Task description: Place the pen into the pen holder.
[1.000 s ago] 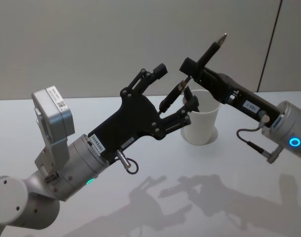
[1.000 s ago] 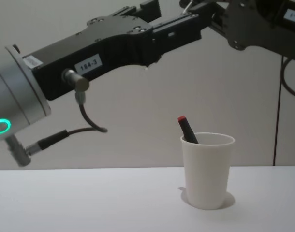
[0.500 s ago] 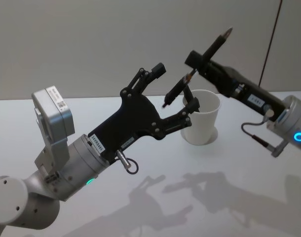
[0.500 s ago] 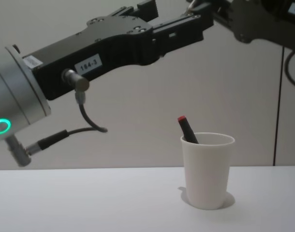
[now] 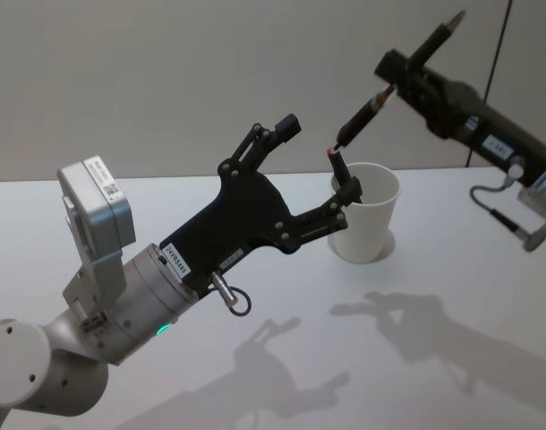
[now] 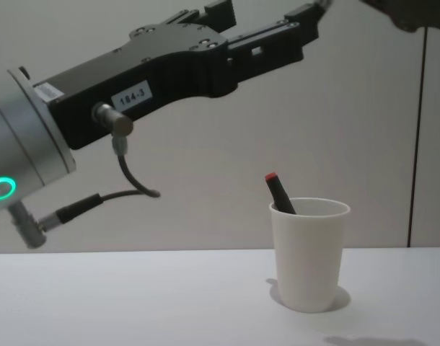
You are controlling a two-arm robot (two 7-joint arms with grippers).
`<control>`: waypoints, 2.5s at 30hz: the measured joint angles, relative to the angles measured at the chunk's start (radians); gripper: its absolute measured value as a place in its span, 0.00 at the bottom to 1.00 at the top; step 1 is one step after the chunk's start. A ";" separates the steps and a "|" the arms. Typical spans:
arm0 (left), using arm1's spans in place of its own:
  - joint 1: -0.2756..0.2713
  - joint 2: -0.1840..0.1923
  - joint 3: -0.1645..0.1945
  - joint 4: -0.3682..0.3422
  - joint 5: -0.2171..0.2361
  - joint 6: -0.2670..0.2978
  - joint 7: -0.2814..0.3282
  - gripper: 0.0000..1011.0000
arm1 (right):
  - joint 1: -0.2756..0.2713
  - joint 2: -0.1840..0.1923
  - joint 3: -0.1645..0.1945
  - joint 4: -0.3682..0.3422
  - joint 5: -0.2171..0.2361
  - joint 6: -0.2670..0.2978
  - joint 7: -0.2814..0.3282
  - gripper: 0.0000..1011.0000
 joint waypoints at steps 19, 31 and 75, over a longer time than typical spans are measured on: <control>0.000 0.000 0.000 0.000 0.000 0.000 0.000 0.99 | 0.003 0.061 0.037 0.003 -0.151 -0.094 -0.164 0.14; 0.000 0.000 0.000 0.000 0.000 0.000 0.000 0.99 | -0.005 0.068 0.033 0.057 -0.287 -0.141 -0.283 0.14; 0.000 0.000 0.000 0.000 0.000 0.000 0.000 0.99 | 0.089 -0.063 -0.061 0.280 -0.366 -0.141 -0.237 0.14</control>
